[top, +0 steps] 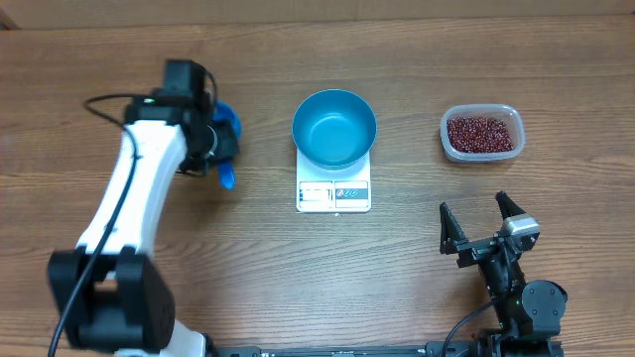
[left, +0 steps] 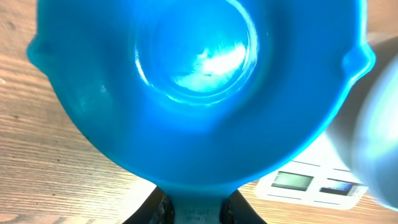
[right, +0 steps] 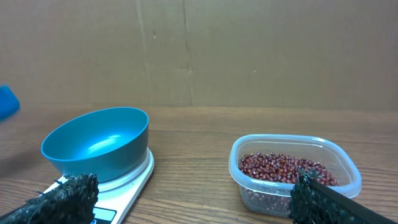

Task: Scoop item into bowl and weigh 150g on scale
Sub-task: 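Lift the blue cup with the left gripper toward the scale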

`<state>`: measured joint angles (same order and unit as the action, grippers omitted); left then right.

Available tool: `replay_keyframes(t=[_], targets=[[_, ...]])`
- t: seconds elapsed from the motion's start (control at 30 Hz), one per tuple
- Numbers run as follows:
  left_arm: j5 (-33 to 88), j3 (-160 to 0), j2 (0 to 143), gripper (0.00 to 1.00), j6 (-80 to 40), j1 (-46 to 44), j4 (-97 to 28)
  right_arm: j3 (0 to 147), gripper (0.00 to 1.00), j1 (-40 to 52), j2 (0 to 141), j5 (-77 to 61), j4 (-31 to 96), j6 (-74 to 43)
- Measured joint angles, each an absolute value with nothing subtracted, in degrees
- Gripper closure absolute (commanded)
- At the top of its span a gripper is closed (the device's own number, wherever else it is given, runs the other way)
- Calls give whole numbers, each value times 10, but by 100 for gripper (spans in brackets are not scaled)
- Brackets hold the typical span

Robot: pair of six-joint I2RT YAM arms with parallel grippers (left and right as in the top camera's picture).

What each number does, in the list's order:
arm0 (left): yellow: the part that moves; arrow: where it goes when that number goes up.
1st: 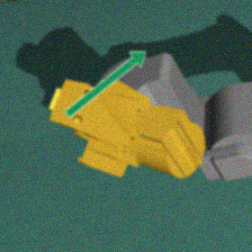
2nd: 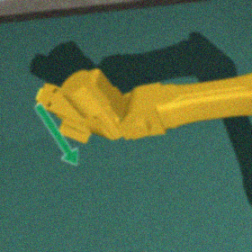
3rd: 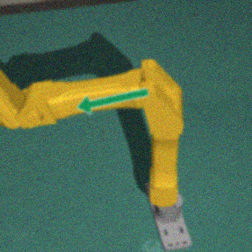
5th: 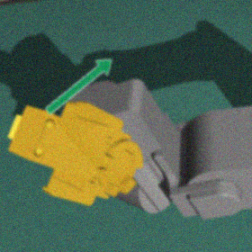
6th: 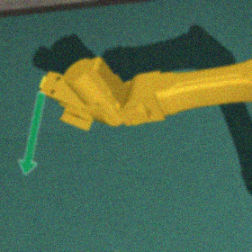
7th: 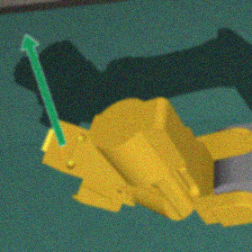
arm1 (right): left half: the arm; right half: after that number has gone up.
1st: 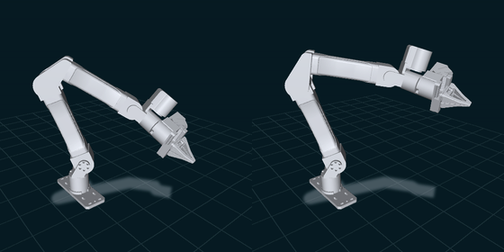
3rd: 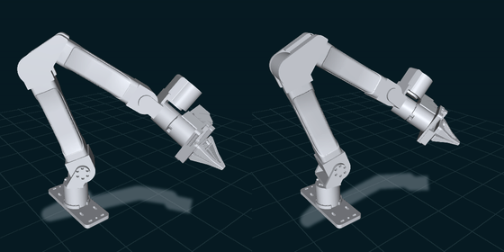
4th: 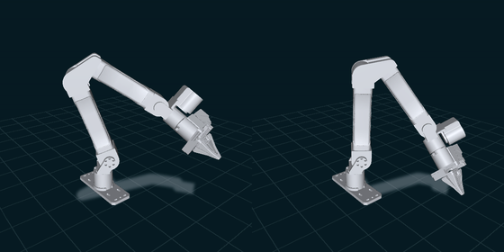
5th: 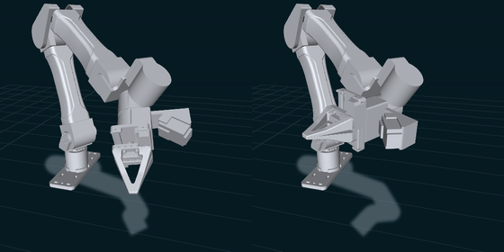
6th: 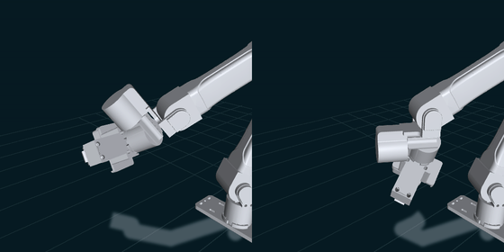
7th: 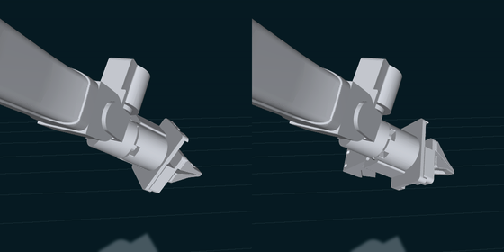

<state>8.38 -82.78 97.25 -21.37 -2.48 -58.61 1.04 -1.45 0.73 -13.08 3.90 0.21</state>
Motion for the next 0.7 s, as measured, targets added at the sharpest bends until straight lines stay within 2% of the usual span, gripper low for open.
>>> replay_keyframes(t=[0.13,0.57,0.7], targets=[[122,-840,919,96,-239,-20,-590,10,0,-15,7,-131,39,2],[293,-840,898,96,-274,-20,-616,10,0,-15,7,-131,39,2],[325,-840,898,95,-318,-20,-642,10,0,-15,7,-131,39,2]])
